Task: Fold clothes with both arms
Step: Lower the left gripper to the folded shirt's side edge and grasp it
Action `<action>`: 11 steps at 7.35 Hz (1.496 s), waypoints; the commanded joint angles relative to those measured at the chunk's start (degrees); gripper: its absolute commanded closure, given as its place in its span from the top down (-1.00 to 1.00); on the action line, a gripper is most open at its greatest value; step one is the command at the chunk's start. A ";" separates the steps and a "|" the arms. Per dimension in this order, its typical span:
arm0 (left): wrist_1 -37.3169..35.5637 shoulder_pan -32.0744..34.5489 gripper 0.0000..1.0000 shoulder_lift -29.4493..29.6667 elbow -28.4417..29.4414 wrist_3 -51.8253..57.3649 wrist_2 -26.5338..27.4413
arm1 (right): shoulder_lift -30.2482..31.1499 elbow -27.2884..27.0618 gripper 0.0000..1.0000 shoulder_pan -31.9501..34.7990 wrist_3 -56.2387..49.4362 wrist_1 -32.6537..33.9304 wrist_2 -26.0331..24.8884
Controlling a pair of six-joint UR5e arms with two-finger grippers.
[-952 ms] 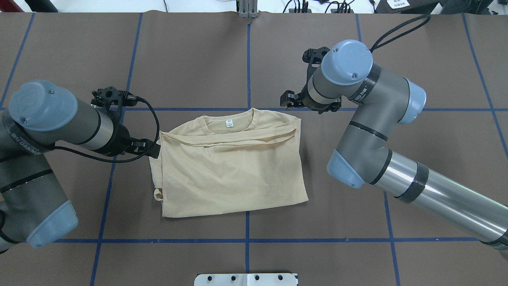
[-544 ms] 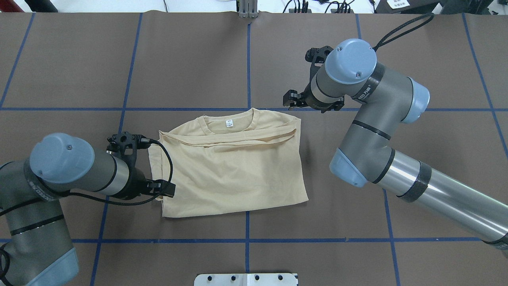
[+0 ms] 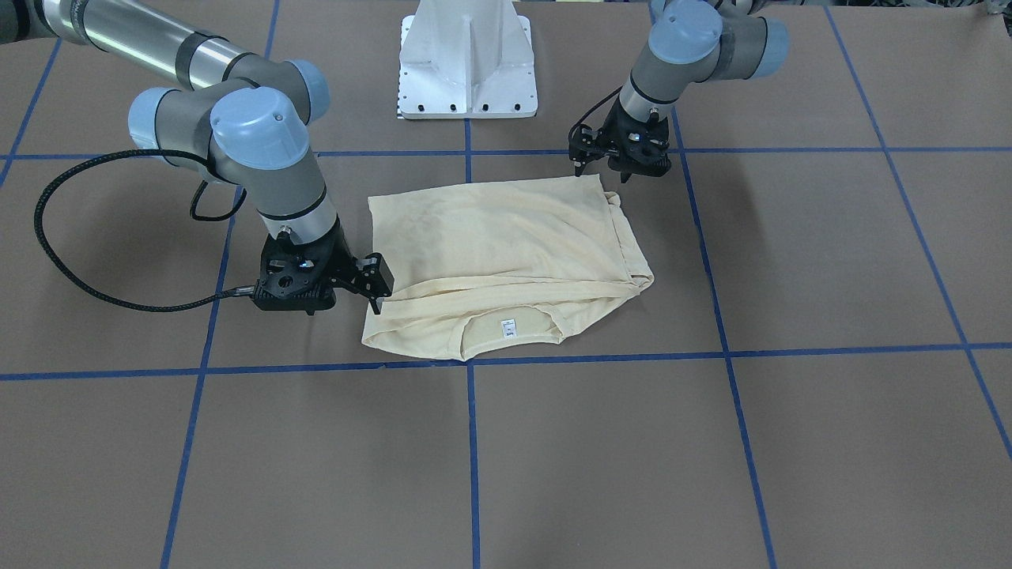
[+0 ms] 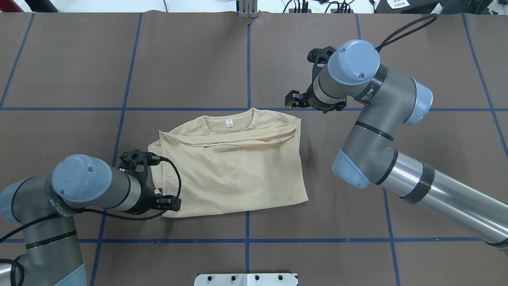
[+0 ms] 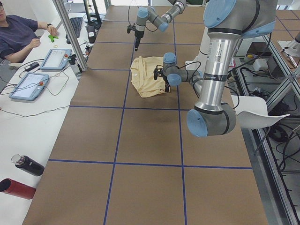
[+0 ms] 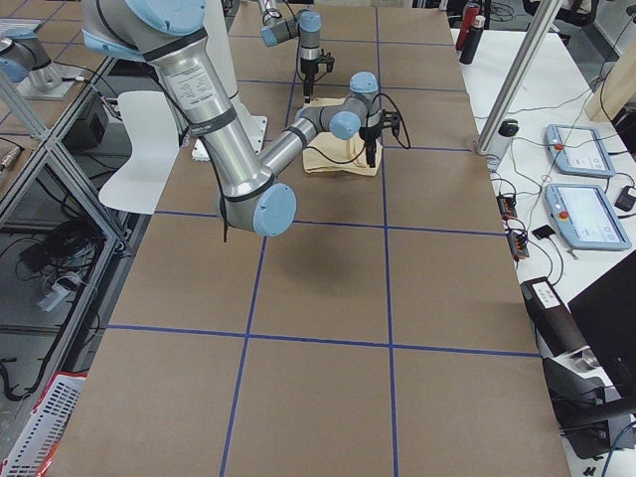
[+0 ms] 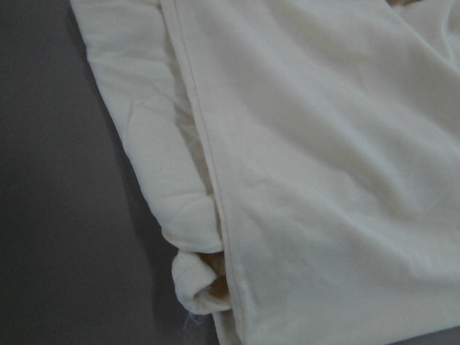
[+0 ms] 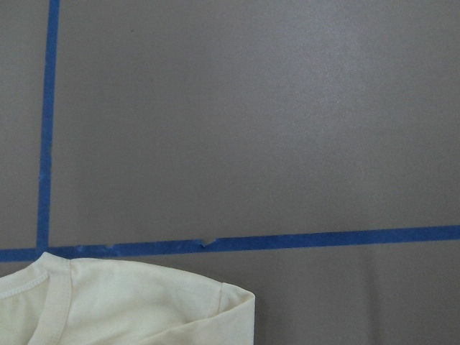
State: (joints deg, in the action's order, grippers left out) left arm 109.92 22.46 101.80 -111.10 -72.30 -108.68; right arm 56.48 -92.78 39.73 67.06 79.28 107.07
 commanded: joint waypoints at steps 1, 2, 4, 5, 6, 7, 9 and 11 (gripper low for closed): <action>1.34 -0.49 0.24 0.94 2.02 -0.03 -0.04 | 0.12 -0.03 0.99 0.00 0.00 0.00 -0.10; 2.91 -0.58 0.24 0.94 3.25 0.05 -0.04 | 0.12 -0.03 0.99 0.00 0.00 0.00 -0.10; 4.16 -0.67 -0.22 1.03 3.53 -0.21 -0.21 | 0.12 -0.03 0.99 0.00 0.00 0.00 -0.10; 4.16 -0.67 -0.66 1.03 3.35 -0.30 -0.30 | 0.12 -0.03 0.99 0.00 0.00 0.00 -0.02; 4.07 -0.67 -1.00 0.86 3.09 -1.60 -0.13 | 0.12 -0.03 0.99 0.00 0.00 0.00 -0.02; 3.98 -0.67 -1.00 0.68 2.65 -1.79 0.13 | 0.12 -0.03 0.99 0.00 0.00 0.00 -0.02; 3.11 -0.23 -1.00 -1.76 -0.32 -1.27 0.05 | 0.30 -0.03 0.99 -0.09 -0.09 0.00 -0.10; 2.32 3.61 -1.00 -3.54 0.00 0.57 0.40 | 0.47 0.06 0.99 -0.17 -0.09 0.00 -0.10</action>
State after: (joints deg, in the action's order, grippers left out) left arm 112.92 23.43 99.13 -111.30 -73.02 -108.51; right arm 56.81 -92.77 39.61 66.98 79.28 106.97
